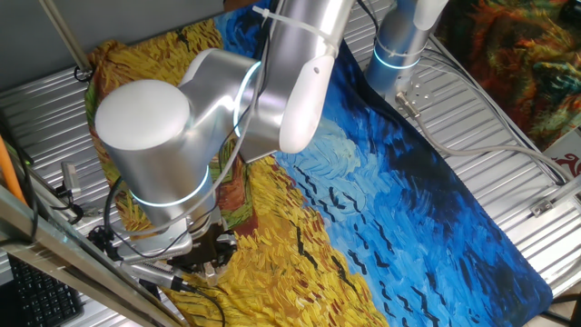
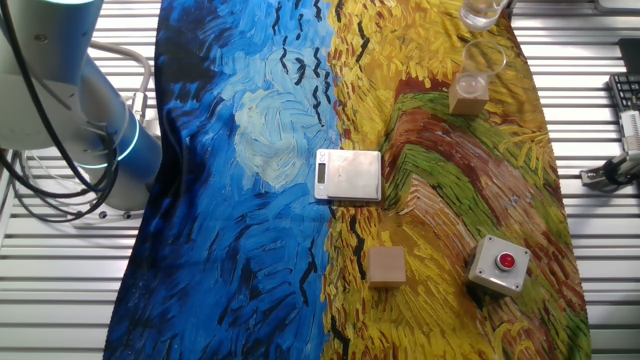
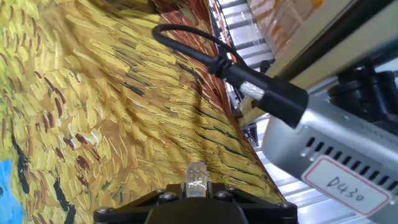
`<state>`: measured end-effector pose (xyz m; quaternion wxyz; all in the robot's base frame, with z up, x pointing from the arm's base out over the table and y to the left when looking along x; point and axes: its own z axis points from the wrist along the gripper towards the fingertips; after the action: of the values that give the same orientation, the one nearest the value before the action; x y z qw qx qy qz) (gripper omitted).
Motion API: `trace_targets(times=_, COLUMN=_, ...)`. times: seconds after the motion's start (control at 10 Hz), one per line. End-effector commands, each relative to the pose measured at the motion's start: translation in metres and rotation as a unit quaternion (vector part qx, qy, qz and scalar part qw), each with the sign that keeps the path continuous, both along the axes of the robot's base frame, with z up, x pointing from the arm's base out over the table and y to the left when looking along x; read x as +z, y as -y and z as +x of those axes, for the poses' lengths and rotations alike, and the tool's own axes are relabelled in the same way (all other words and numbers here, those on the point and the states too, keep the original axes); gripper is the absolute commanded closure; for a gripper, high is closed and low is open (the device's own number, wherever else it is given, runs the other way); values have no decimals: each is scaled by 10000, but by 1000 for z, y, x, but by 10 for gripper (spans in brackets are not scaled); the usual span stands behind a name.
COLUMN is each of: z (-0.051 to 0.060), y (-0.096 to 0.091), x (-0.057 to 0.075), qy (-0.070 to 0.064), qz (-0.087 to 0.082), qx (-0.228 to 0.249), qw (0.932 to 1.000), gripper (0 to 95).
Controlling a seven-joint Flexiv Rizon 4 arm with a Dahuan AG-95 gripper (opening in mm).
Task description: Pour the water from one cup into another empty cup
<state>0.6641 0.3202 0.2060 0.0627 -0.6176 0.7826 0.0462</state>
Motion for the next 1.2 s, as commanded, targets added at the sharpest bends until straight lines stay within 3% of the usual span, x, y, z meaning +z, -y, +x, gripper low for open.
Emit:
trace_targets(times=0.1, z=0, y=0, x=0, qy=17, qz=67, qx=36, qw=10000, gripper=950)
trace_targets(times=1.2, z=0, y=0, x=0, qy=41, qz=250, qx=188, qw=9995, gripper=950)
